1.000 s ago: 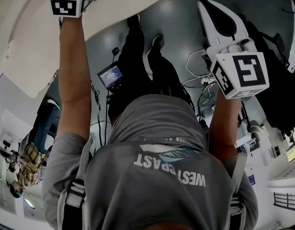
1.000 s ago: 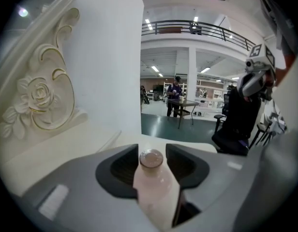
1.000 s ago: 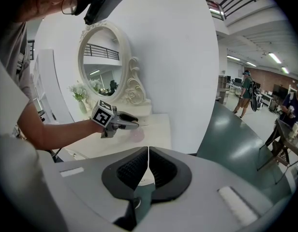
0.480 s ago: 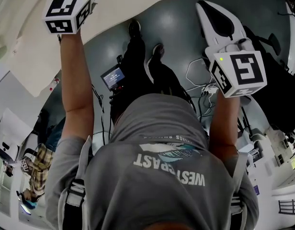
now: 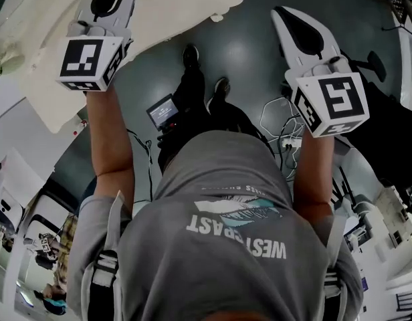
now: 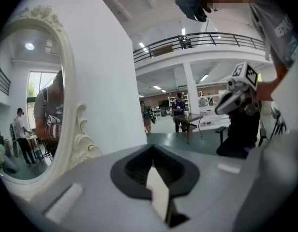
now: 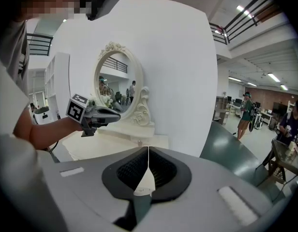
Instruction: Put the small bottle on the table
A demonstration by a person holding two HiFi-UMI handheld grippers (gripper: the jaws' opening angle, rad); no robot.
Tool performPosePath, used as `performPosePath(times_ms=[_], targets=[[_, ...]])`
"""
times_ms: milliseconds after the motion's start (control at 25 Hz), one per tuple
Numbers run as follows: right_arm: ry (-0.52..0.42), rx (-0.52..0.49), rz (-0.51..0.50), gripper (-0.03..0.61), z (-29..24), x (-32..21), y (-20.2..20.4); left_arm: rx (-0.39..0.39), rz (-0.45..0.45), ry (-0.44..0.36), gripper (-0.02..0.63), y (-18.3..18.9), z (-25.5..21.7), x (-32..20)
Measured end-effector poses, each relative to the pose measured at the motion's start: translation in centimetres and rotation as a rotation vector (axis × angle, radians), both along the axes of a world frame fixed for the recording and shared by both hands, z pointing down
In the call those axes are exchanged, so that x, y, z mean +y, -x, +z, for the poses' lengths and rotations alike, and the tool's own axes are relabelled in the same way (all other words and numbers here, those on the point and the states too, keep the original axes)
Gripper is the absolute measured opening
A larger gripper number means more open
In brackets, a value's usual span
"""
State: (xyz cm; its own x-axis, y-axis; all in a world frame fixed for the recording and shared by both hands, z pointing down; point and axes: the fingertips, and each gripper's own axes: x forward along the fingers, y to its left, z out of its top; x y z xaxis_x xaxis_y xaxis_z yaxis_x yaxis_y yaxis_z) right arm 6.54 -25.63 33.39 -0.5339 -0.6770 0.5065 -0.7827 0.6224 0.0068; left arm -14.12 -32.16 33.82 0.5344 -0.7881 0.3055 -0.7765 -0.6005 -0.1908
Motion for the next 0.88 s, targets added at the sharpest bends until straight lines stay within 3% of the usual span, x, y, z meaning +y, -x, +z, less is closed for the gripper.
performPosePath(times_ms=[320,880], targets=[[-0.070,-0.025,-0.010,0.002,-4.9,3.6,-0.6,-0.010,0.052,-0.078,0.003,-1.4,-7.0,6.5],[-0.182,-0.080,-0.055,0.001,-11.0,8.8,-1.3,-0.051,0.126,-0.162,0.002,-4.6,-12.9,15.3]])
